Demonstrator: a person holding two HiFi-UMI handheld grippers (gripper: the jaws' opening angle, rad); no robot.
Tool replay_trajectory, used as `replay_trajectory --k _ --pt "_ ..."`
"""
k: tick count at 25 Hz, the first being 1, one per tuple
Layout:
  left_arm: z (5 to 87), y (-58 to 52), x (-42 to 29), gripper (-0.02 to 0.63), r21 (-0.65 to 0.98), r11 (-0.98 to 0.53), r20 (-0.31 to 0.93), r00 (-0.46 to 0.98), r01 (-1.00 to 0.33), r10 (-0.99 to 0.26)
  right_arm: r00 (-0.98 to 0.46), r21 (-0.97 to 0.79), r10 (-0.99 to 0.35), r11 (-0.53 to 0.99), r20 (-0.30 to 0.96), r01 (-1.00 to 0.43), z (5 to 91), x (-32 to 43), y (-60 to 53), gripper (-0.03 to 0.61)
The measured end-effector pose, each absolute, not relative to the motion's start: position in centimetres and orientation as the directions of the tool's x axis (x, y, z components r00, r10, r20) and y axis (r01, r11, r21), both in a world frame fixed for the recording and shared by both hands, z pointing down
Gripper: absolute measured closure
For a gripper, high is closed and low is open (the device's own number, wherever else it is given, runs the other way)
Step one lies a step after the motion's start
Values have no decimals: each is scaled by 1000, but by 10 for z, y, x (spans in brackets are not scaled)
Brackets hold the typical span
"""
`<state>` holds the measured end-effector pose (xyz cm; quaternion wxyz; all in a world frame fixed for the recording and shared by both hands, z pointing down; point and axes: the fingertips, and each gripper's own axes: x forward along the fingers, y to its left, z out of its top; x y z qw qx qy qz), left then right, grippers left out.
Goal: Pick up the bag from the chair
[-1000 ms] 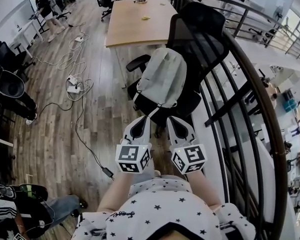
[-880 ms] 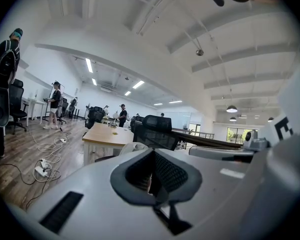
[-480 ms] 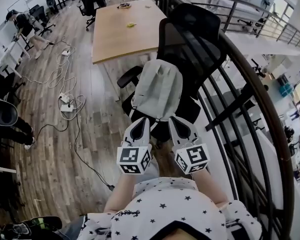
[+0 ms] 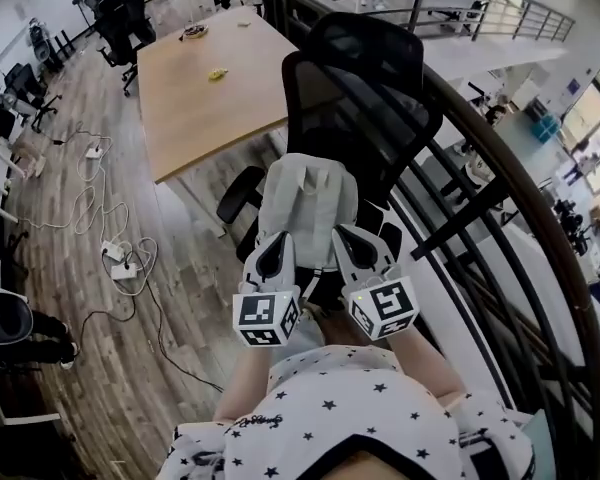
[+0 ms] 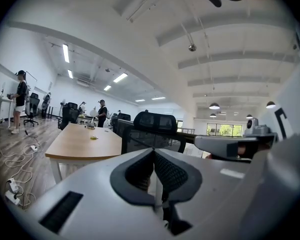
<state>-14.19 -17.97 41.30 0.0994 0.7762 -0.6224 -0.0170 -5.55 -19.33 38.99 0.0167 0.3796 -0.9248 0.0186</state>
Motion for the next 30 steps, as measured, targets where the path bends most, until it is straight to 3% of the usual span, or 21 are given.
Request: replay_trajectory --k 12,20,22,26,30 --pt "458 -298 -175 601 164 -363 156 387 -917 -909 -592 -45 -797 591 121 -805 436 -81 -294 583" --pt "495 -339 -172 601 123 -412 240 430 -903 -870 -541 -33 -807 550 237 -834 494 -74 -339 582" --pt "510 -347 -173 598 104 -414 269 426 -904 -864 -530 -20 -805 546 267 -838 512 -72 -349 544" --pt "542 -366 -175 506 49 -423 322 415 -905 -851 -514 29 -797 550 318 -834 545 -71 -371 515" --pt "569 -378 -176 459 -22 -434 366 397 -901 -842 -505 69 -780 565 369 -822 573 -74 -382 495"
